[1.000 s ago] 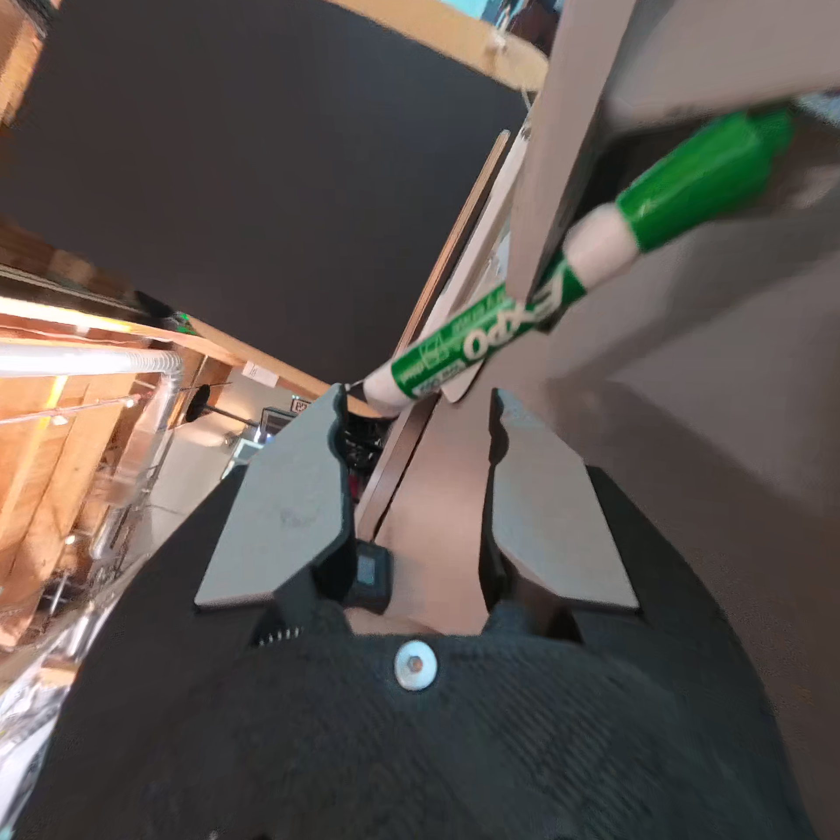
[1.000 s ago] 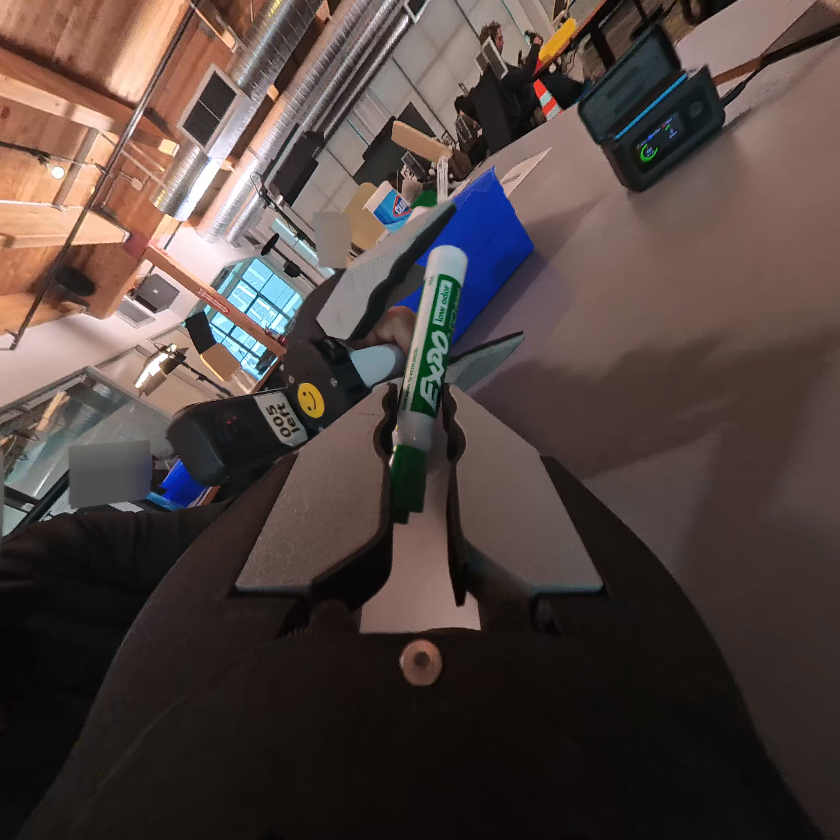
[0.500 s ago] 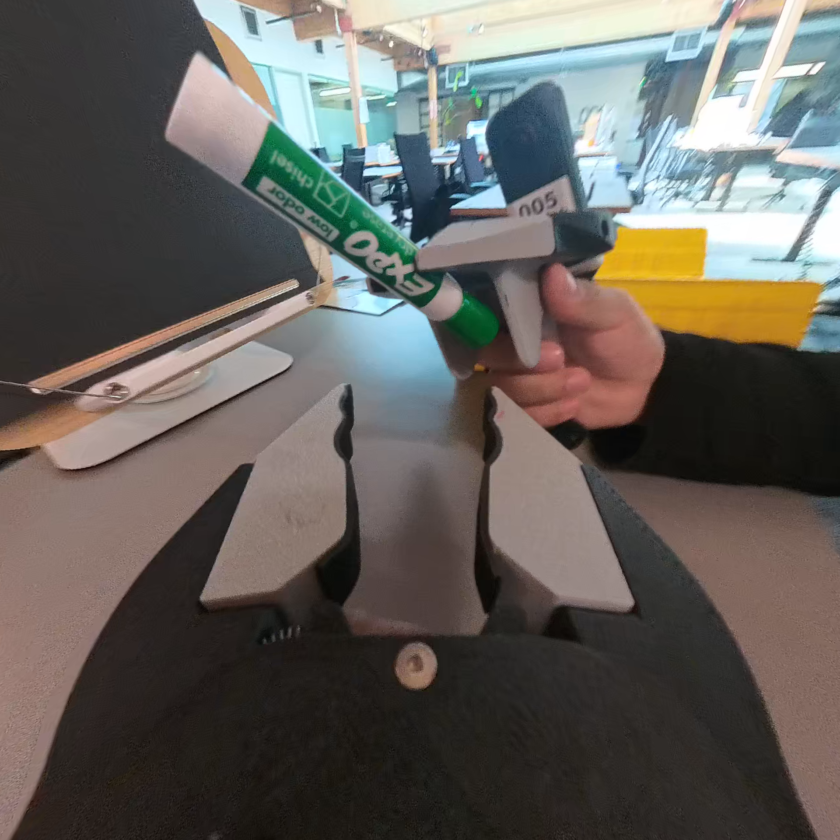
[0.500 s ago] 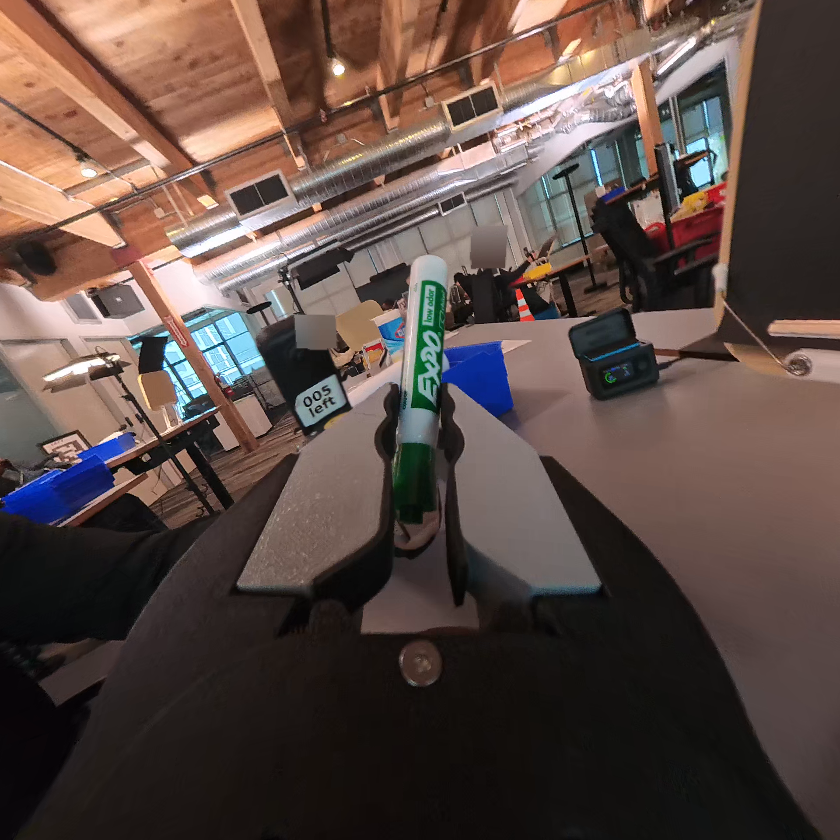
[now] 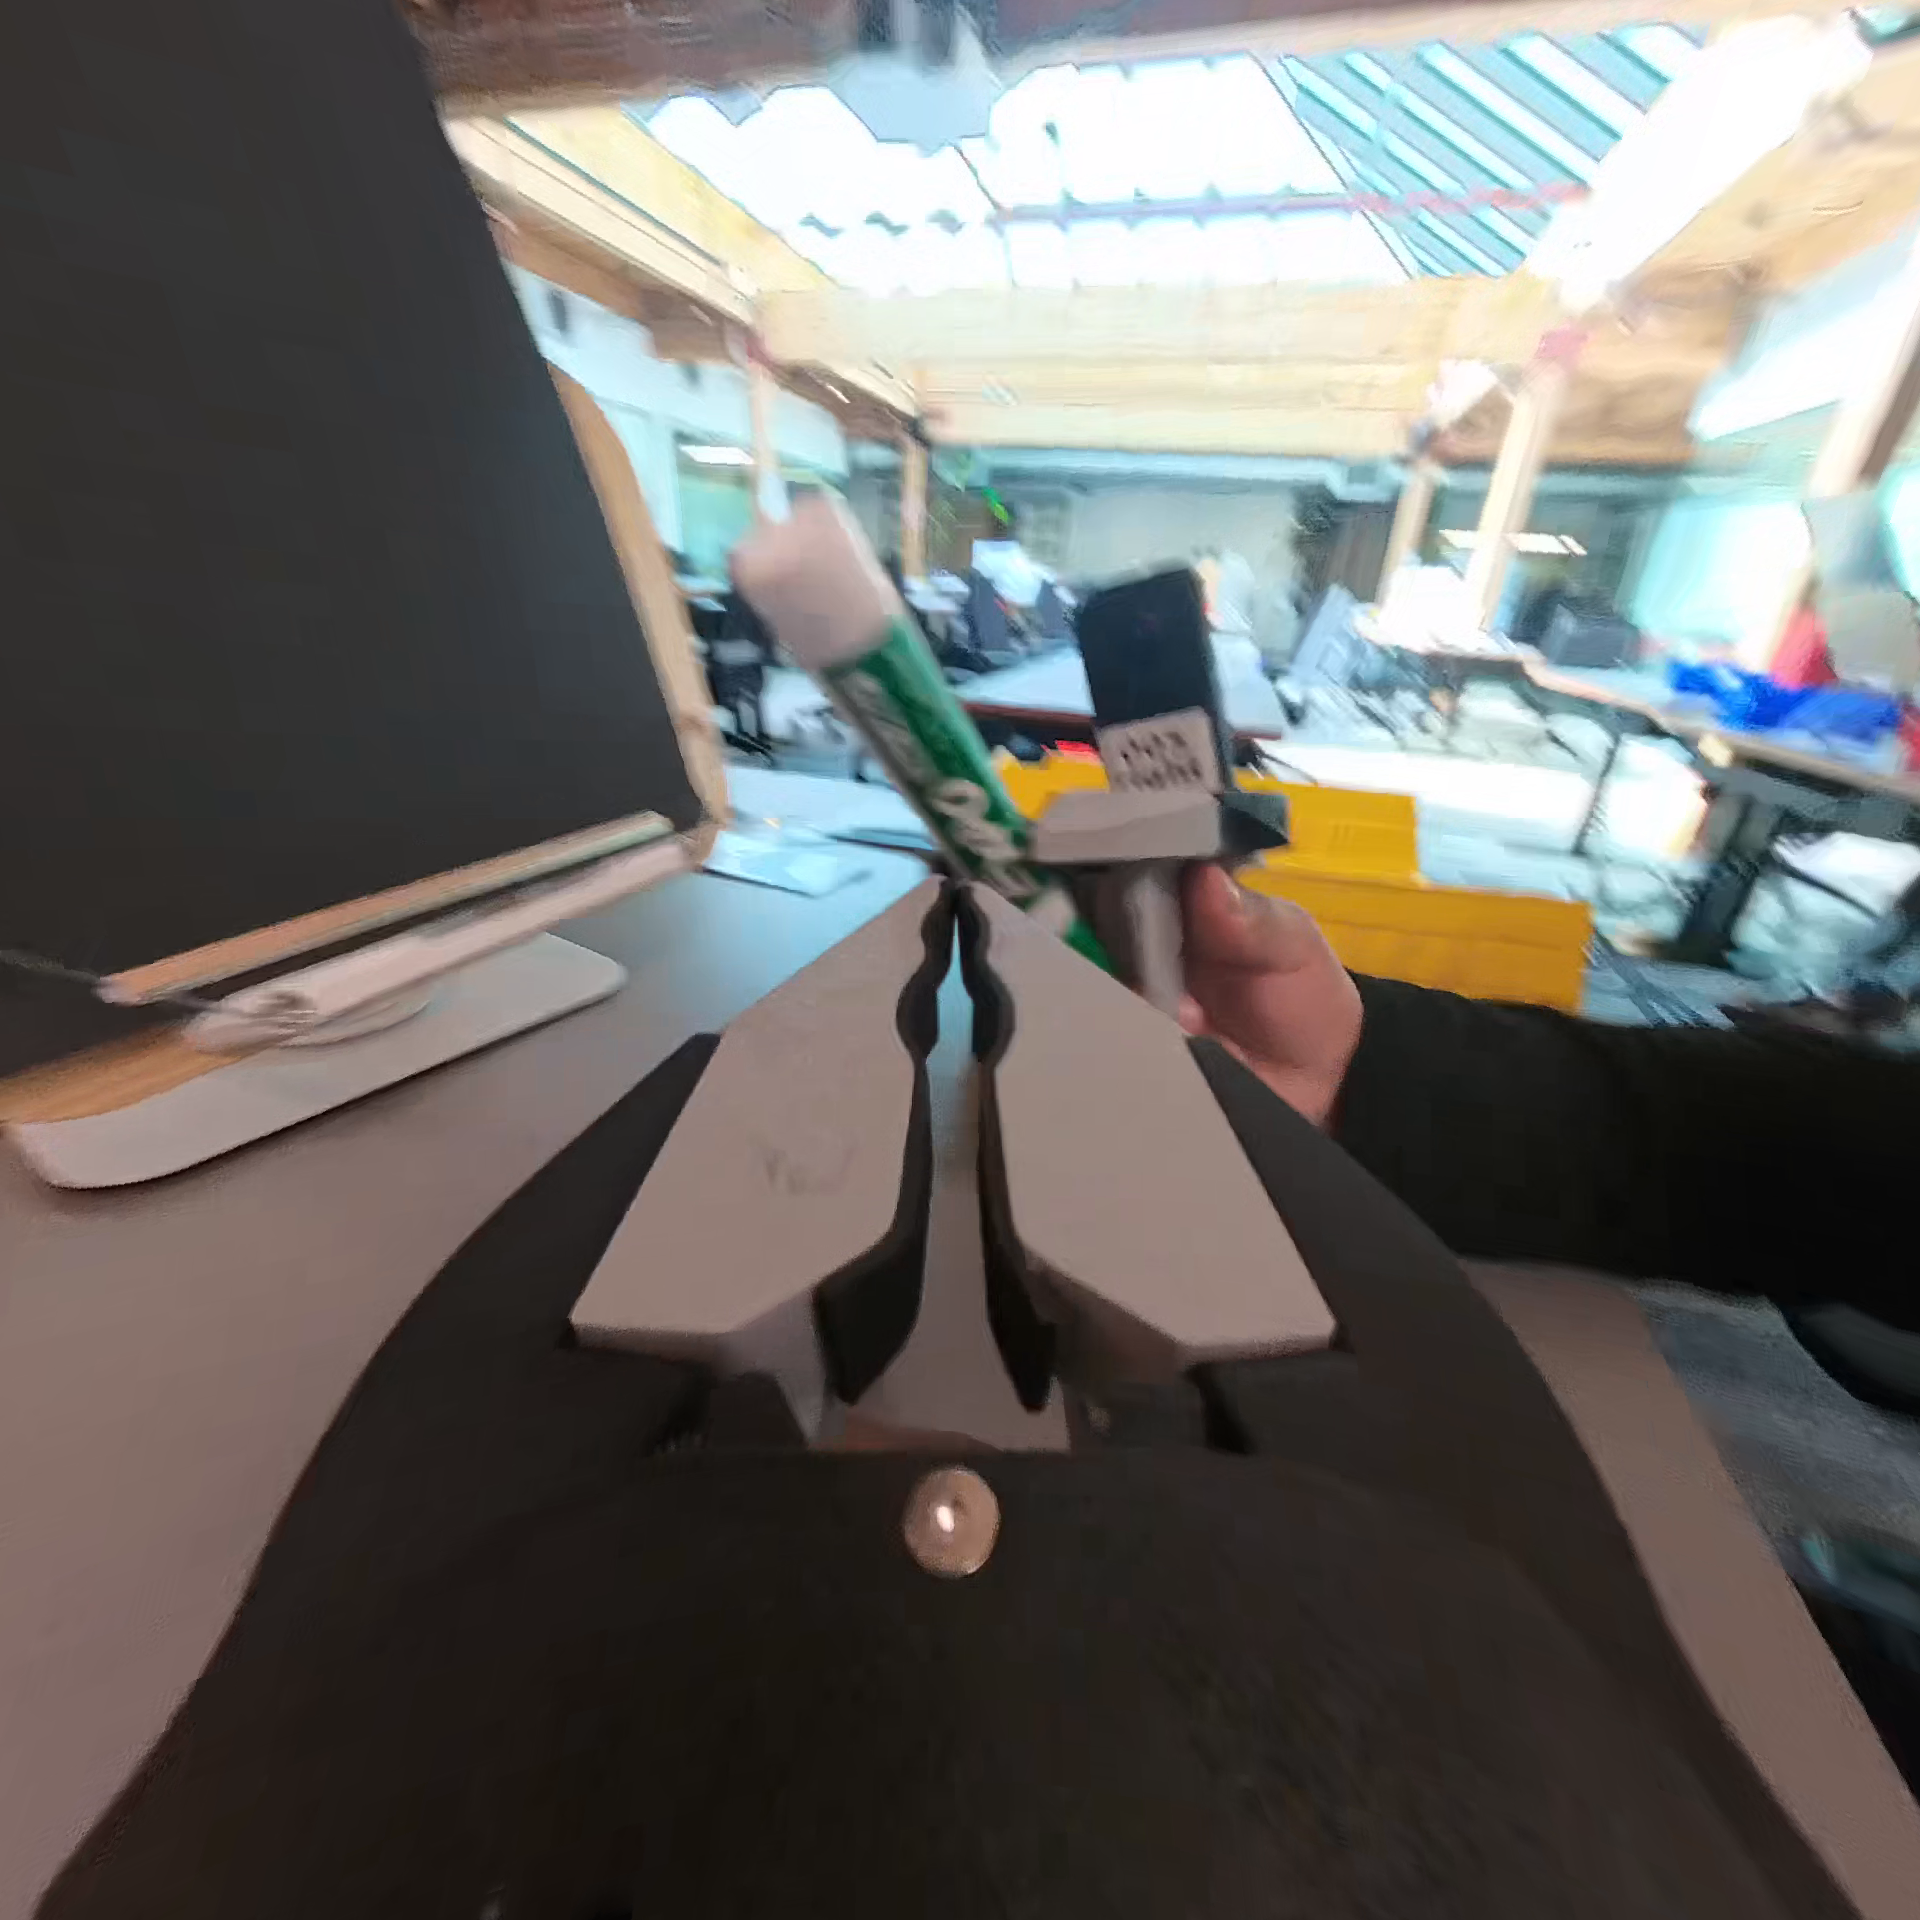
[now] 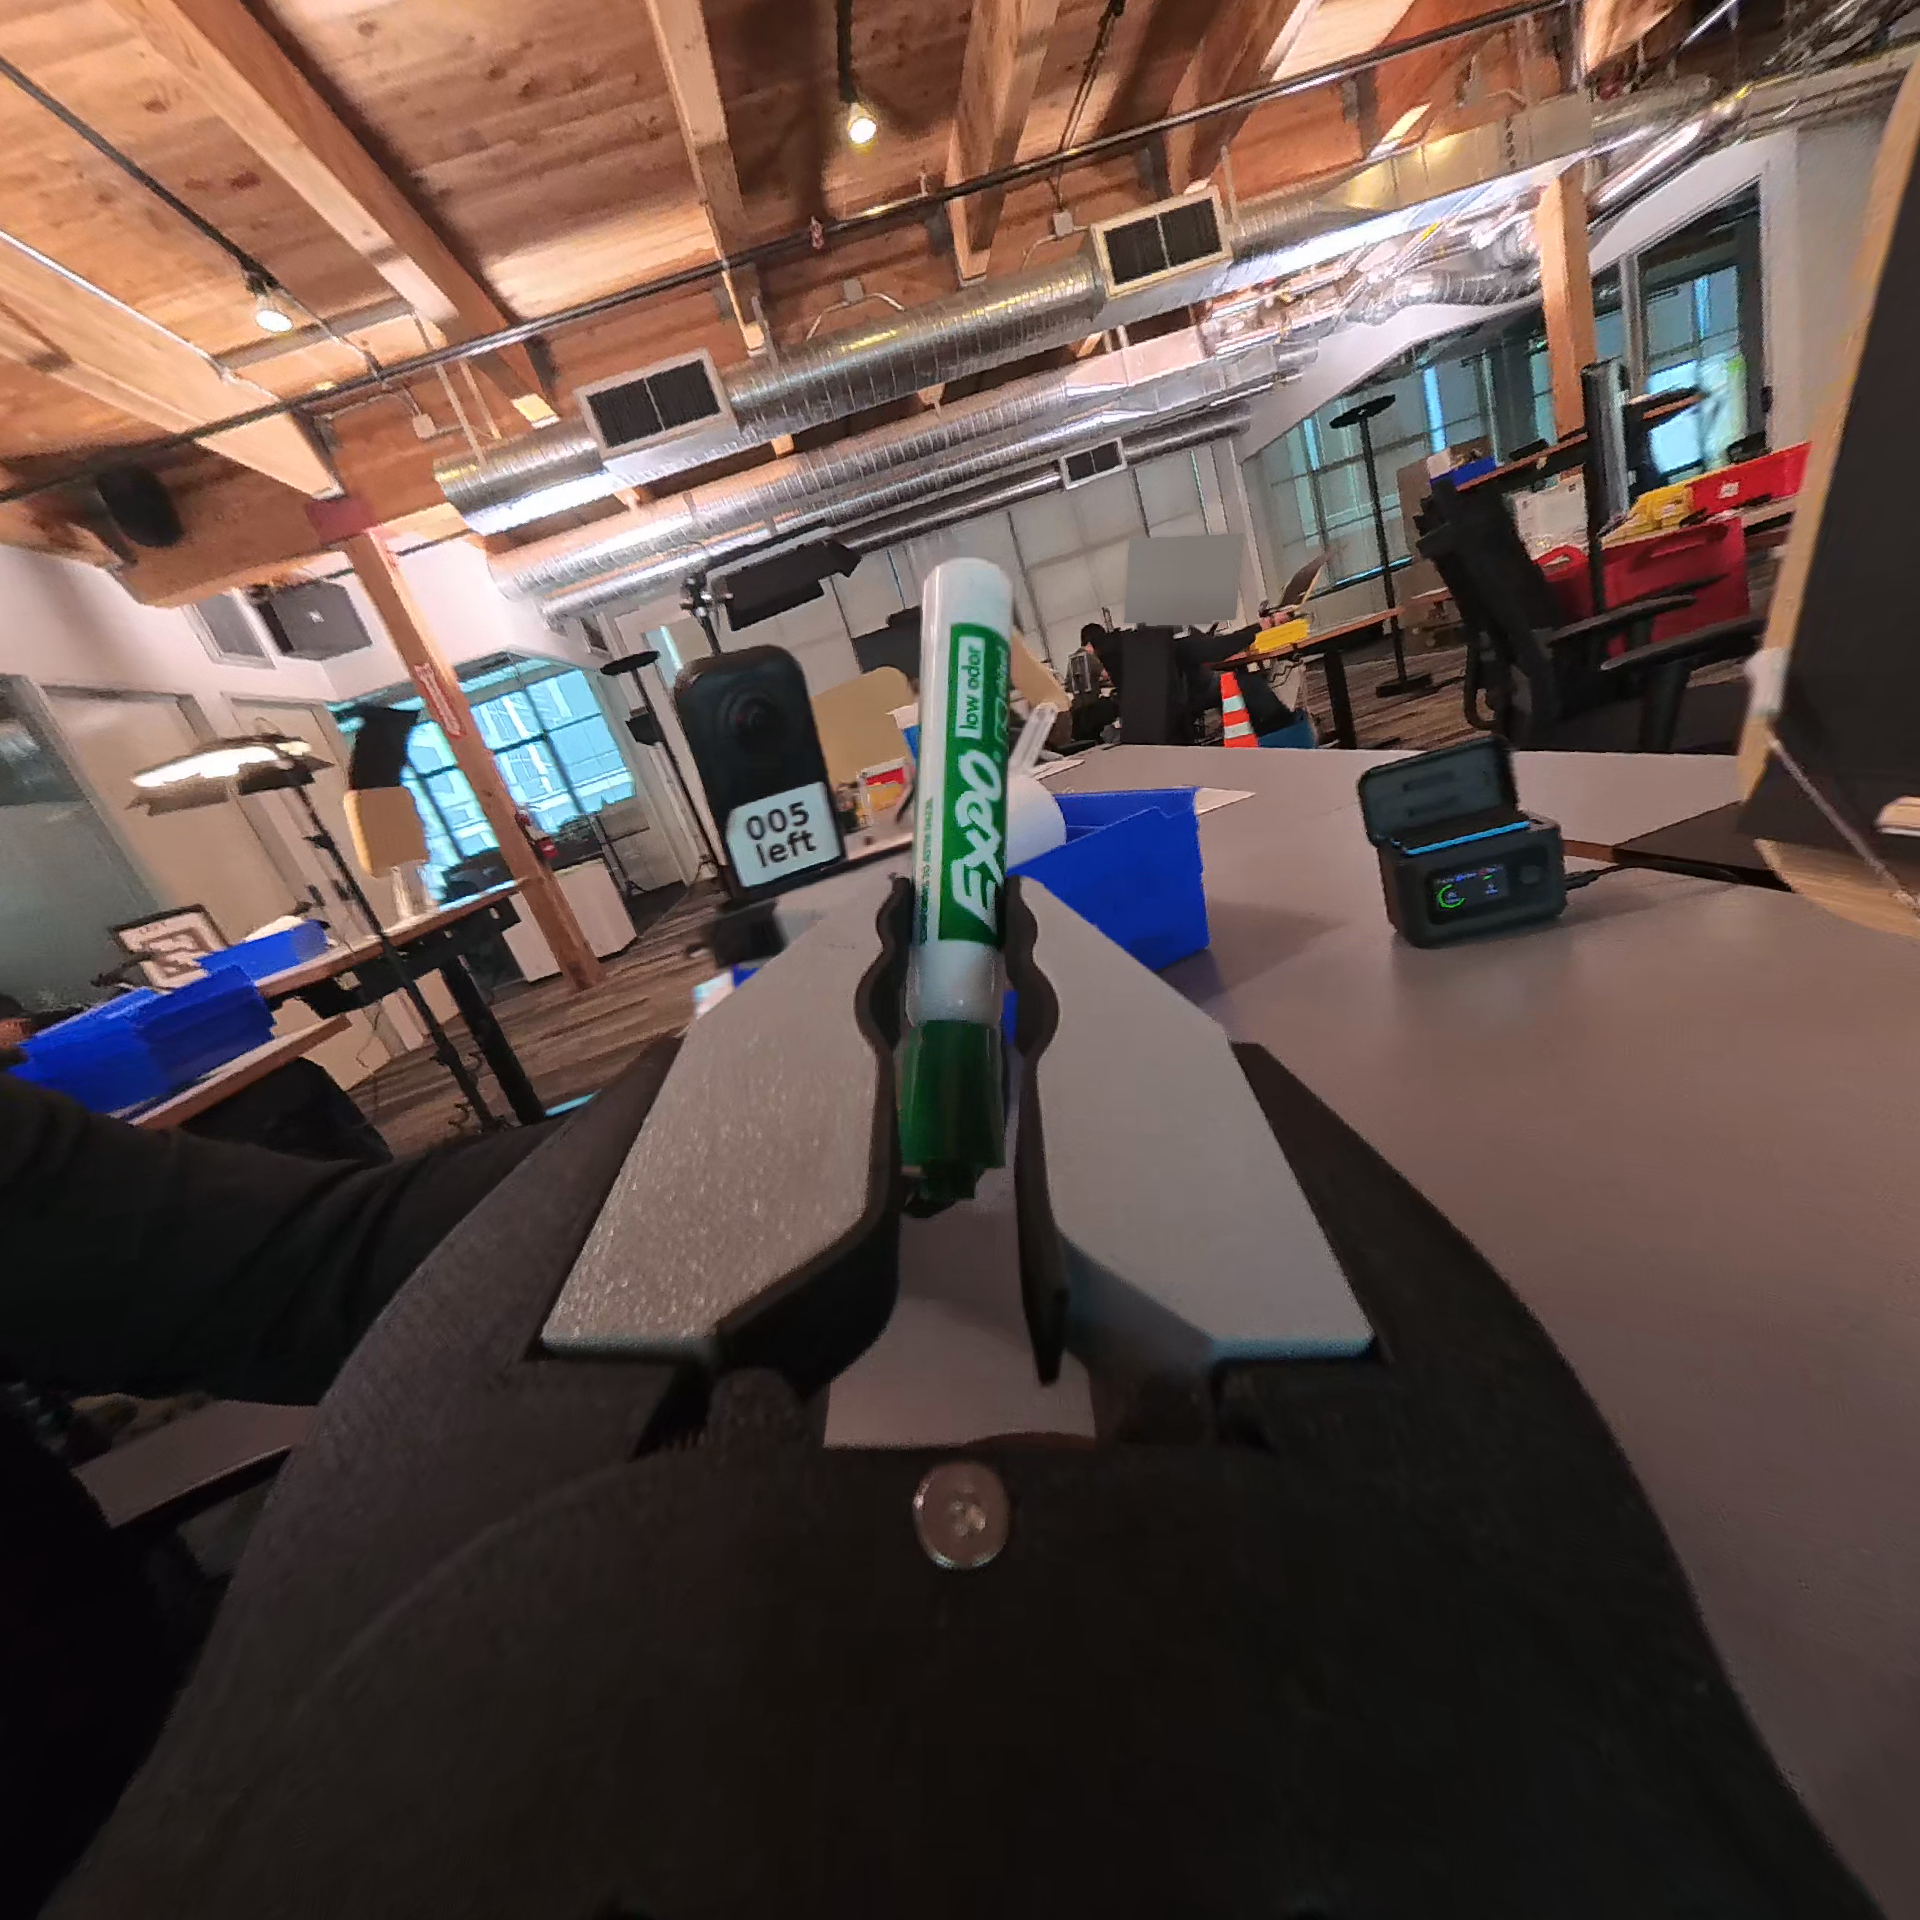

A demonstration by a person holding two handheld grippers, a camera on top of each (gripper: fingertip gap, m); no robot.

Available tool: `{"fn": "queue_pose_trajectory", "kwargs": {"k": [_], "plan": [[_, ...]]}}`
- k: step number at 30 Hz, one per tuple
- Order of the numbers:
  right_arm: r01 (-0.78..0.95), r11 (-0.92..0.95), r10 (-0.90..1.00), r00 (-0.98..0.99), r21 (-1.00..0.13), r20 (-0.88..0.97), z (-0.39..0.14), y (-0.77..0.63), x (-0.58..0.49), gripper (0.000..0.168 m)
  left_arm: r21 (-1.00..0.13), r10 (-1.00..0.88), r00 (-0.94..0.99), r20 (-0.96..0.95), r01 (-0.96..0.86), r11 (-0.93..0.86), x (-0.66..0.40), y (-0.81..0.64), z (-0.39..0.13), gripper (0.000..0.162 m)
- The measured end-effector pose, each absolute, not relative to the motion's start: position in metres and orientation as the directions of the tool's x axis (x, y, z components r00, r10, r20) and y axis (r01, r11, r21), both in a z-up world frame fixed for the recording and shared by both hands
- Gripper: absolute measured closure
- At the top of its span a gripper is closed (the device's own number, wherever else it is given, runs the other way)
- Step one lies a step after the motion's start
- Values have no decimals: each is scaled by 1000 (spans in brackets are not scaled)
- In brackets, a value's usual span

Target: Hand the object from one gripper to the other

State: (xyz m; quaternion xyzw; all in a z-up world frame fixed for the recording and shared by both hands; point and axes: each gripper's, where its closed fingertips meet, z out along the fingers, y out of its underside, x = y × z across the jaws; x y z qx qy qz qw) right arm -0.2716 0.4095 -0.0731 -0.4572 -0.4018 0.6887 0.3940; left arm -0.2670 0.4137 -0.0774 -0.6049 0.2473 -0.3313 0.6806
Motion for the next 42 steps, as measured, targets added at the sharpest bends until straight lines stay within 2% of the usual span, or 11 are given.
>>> {"fn": "queue_pose_trajectory", "kwargs": {"k": [5,8,10,14,18,21,22,33,35,39,42], "plan": [[-183,-403,894,-288,-897,-343,-71,412,-269,154,-959,-717,673,178,283,27,-302,416,-62,160],[-171,-381,901,-289,-909,-323,-73,407,-273,154,-966,-752,618,232,239,-101,-286,418,-81,131],[-129,-358,903,-302,-925,-307,-78,400,-276,154,-977,-765,616,188,194,-84,-275,418,-84,119],[-84,-360,894,-315,-929,-318,-82,399,-272,154,-951,-790,586,183,309,8,-284,406,-58,133],[-45,-329,898,-325,-943,-298,-87,392,-274,154,-927,-791,551,265,372,-51,-293,408,-57,131],[6,-287,904,-328,-958,-273,-96,384,-279,155,-943,-806,535,252,324,-79,-280,406,-64,130],[35,-258,912,-319,-965,-256,-102,381,-282,154,-954,-814,537,221,290,-68,-274,405,-67,141],[182,-48,950,-294,-982,-101,-134,363,-296,154,-994,-843,528,104,87,-68,-242,397,-89,146],[171,-65,950,-292,-983,-113,-132,364,-297,154,-990,-842,524,130,121,-78,-244,397,-86,143],[161,-86,964,-237,-983,-123,-129,377,-295,154,-989,-796,591,130,137,-60,-259,405,-82,123],[96,-162,961,-212,-982,-180,-116,389,-289,154,-997,-733,676,75,64,-44,-273,416,-89,114]]}}
